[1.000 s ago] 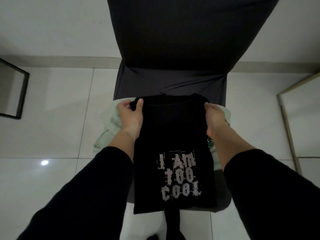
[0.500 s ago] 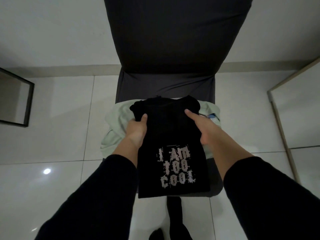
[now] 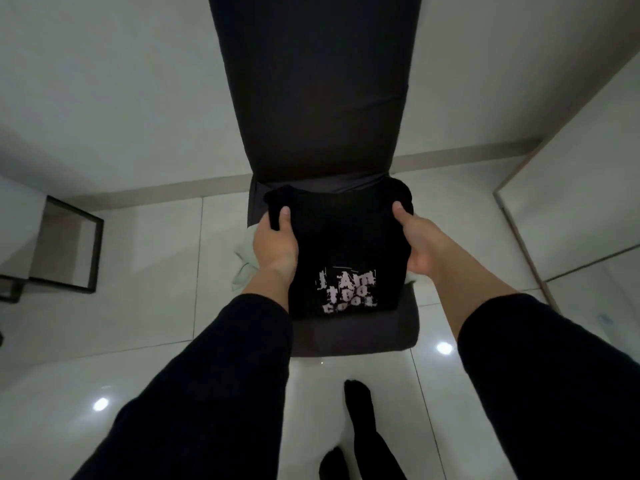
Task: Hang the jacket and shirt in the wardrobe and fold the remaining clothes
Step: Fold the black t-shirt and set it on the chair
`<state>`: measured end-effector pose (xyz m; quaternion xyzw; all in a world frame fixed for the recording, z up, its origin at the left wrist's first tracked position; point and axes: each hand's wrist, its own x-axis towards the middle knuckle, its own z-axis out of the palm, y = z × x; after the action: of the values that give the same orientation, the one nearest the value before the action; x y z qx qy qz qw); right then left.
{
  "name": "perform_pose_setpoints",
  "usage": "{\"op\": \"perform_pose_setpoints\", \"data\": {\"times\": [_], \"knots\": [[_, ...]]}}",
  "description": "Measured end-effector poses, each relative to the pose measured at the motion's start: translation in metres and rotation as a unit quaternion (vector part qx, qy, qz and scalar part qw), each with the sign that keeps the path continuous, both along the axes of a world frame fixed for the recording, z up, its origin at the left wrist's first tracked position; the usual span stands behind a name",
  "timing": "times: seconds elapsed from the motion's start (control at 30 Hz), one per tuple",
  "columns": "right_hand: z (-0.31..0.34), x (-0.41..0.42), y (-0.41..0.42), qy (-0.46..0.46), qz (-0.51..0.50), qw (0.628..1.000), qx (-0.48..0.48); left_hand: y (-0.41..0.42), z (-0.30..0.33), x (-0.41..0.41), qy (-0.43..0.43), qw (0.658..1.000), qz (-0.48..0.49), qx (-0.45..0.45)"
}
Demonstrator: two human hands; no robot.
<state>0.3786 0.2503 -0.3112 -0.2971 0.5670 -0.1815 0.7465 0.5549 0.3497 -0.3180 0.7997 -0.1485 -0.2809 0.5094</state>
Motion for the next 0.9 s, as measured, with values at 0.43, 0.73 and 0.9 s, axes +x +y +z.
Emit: {"op": "perform_pose_setpoints", "data": {"times": [0.43, 0.73, 0.9], "knots": [[0.174, -0.175, 0.087, -0.053, -0.161, 0.974, -0.147, 0.022, 0.173, -0.139, -0.071, 0.965, -0.207, -0.145], [0.22, -0.356, 0.14, -0.053, -0.312, 0.931, -0.181, 0.005, 0.219, -0.319, -0.058, 0.908, -0.358, -0.21], [0.225, -0.465, 0.191, -0.049, -0.4, 0.896, -0.185, 0.017, 0.222, -0.438, -0.027, 0.869, -0.445, -0.214]]}}
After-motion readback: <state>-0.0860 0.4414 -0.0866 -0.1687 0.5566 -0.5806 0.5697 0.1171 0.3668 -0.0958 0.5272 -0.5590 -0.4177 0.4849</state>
